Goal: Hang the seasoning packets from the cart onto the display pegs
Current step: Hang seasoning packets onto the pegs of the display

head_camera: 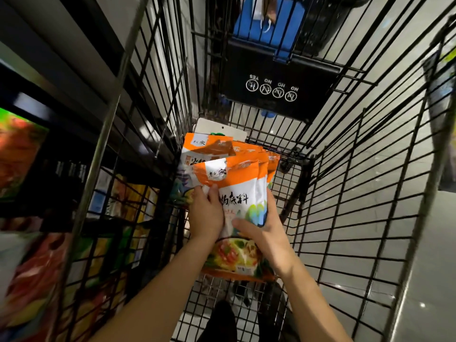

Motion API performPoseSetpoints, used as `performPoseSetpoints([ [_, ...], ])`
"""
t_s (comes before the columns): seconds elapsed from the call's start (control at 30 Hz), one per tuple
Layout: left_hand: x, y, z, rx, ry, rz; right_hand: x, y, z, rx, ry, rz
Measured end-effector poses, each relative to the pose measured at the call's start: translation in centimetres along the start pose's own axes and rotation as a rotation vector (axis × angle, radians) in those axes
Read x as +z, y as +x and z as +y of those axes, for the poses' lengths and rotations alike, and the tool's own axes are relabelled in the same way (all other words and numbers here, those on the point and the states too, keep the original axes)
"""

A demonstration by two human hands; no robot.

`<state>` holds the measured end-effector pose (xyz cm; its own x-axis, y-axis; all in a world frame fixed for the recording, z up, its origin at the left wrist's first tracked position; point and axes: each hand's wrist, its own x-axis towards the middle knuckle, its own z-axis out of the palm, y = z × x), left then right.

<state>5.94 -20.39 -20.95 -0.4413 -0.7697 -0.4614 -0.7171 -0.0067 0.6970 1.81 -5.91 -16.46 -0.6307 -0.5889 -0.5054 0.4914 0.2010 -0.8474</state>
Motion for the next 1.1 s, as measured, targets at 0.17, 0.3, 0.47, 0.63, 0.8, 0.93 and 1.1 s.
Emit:
performPoseSetpoints([
  [0.17,-1.4,0.2,-2.0,-0.241,-0.551,-0.338,-1.2,0.2,0.3,0.014,-0.005,0.101],
  [0.3,-0.9,-0.3,-3.7,-0.346,-0.593,-0.527,-1.2,1.1,1.4,0.011,-0.069,0.038],
  [0.47,0.3,0.2,-2.4,-0.305,-0.49,-0.539,-1.7,2.0,1.7,0.049,-0.029,0.069],
  [0.63,0.2,3.8,-0.2,-0.316,-0.367,-0.428,-2.8,2.3,2.6,0.092,0.145,0.226],
  [0.8,-1.4,10.5,-3.0,0.133,0.258,0.073,-4.0,2.4,3.1,0.1,0.151,0.272],
  [0.93,0.5,12.6,-3.4,-0.039,0.381,-0.048,-4.3,2.2,3.0,0.091,0.119,0.269],
  [1.1,1.2,11.8,-3.8,-0.156,0.381,-0.012,-4.7,1.9,3.2,0.097,0.132,0.269],
])
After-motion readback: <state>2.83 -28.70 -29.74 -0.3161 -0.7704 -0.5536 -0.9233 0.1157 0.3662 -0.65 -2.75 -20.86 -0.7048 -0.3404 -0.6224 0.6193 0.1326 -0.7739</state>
